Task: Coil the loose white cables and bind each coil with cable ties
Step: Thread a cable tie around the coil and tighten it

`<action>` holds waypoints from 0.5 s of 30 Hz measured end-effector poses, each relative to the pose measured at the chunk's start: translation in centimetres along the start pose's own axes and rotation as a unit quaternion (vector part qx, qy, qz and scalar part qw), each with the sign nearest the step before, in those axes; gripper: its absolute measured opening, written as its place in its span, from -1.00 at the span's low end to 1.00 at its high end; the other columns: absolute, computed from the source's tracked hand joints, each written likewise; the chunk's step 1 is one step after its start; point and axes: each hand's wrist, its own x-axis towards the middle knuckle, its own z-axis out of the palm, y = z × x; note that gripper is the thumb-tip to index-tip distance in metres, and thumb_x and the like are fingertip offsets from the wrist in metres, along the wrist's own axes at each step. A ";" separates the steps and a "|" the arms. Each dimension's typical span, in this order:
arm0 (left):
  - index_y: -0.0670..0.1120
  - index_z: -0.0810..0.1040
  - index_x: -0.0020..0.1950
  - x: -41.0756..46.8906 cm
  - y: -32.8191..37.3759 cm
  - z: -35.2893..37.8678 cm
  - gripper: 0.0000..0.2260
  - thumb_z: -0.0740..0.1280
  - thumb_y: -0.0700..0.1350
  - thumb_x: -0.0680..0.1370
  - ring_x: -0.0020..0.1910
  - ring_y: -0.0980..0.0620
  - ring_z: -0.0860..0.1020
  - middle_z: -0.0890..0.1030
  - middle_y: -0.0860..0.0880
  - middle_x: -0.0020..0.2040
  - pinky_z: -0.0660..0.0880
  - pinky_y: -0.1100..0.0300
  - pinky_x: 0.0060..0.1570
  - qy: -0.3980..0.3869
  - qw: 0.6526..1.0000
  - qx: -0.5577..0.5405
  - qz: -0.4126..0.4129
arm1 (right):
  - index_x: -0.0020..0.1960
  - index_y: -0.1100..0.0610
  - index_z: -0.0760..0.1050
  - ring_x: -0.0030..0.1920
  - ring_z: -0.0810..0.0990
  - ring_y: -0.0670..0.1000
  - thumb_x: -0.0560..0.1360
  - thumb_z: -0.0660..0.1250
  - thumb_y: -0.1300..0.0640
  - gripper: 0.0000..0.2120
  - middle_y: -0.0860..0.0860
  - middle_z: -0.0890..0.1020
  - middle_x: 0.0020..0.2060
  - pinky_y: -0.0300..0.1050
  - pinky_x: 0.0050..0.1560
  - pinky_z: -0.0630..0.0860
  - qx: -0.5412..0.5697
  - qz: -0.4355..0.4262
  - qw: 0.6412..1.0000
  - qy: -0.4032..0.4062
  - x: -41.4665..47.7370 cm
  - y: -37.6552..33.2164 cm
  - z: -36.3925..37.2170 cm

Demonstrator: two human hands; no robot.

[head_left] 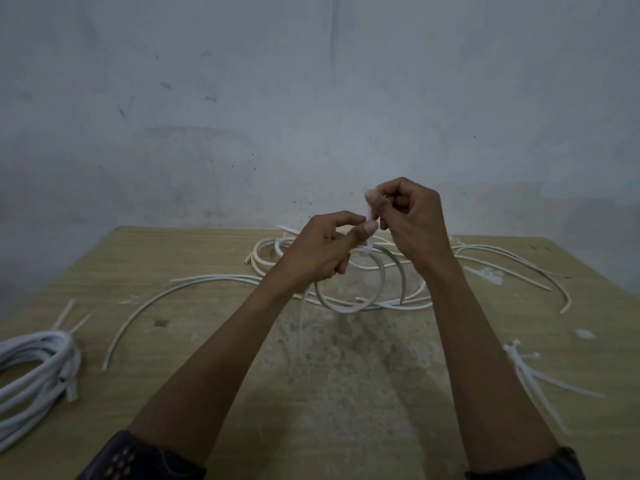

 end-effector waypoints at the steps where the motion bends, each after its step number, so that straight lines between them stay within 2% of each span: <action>1: -0.04 0.67 0.08 0.0 0.0 -0.1 -0.63 0.30 0.22 0.56 -0.62 0.04 0.30 0.41 -0.05 -0.58 0.22 0.28 -0.53 0.001 1.000 -0.007 -0.005 | -0.04 0.34 0.58 -0.44 0.58 -0.14 0.54 0.44 0.21 -0.83 0.11 0.65 -0.37 -0.31 -0.36 0.51 0.002 -0.002 1.000 -0.012 -0.1 -0.1 0.0; 4: -0.10 0.70 -0.04 0.0 0.2 -0.5 -0.52 0.28 0.30 0.49 -0.63 0.05 0.26 0.41 -0.10 -0.56 0.19 0.26 -0.52 -0.009 1.000 -0.011 -0.016 | -0.06 0.25 0.61 -0.43 0.62 -0.11 0.52 0.47 0.16 -0.86 0.06 0.66 -0.40 -0.25 -0.33 0.53 -0.010 -0.029 0.999 -0.015 -0.3 -0.5 0.6; 7: -0.15 0.72 -0.07 -0.1 0.3 -1.1 -0.58 0.30 0.19 0.56 -0.62 0.04 0.25 0.41 -0.11 -0.55 0.18 0.28 -0.54 -0.021 1.000 -0.015 -0.001 | -0.04 0.22 0.62 -0.33 0.66 -0.10 0.56 0.42 0.10 -0.84 0.06 0.68 -0.34 -0.24 -0.24 0.54 -0.015 -0.041 0.999 -0.008 -0.3 -0.7 1.3; 9: -0.20 0.71 -0.06 0.1 0.2 -1.7 -0.60 0.28 0.10 0.62 -0.63 0.06 0.25 0.40 -0.09 -0.56 0.19 0.32 -0.56 0.007 1.000 -0.023 0.012 | 0.01 0.19 0.60 -0.22 0.69 -0.09 0.60 0.30 -0.13 -0.63 0.01 0.69 -0.27 -0.10 -0.15 0.61 -0.032 0.013 0.999 -0.035 -0.3 -0.5 1.3; 11: -0.25 0.68 -0.06 0.5 0.1 -2.4 -0.61 0.28 0.05 0.64 -0.64 0.07 0.25 0.39 -0.07 -0.57 0.19 0.34 -0.57 0.067 0.997 -0.046 0.016 | 0.00 0.15 0.57 -0.17 0.71 0.01 0.54 0.11 -0.40 -0.38 0.04 0.70 -0.24 0.08 -0.06 0.66 -0.073 0.092 0.986 -0.117 -0.5 -0.3 1.3; 13: -0.22 0.68 -0.09 0.7 0.0 -3.1 -0.62 0.27 0.05 0.65 -0.64 0.06 0.24 0.39 -0.08 -0.56 0.19 0.34 -0.57 0.118 0.991 -0.065 0.025 | -0.08 0.15 0.57 -0.35 0.64 0.05 0.57 0.07 -0.35 -0.41 0.02 0.64 -0.38 0.07 -0.21 0.61 -0.048 0.106 0.977 -0.180 -1.3 -0.2 2.4; 15: -0.20 0.67 -0.11 0.8 0.0 -3.8 -0.60 0.24 0.08 0.66 -0.62 0.05 0.26 0.42 -0.08 -0.54 0.20 0.31 -0.55 0.157 0.984 -0.075 0.035 | -0.25 0.06 0.51 -0.51 0.41 -0.08 0.66 0.09 -0.19 -0.53 -0.09 0.44 -0.54 -0.07 -0.37 0.38 -0.037 0.063 0.987 -0.146 -2.0 -0.4 3.9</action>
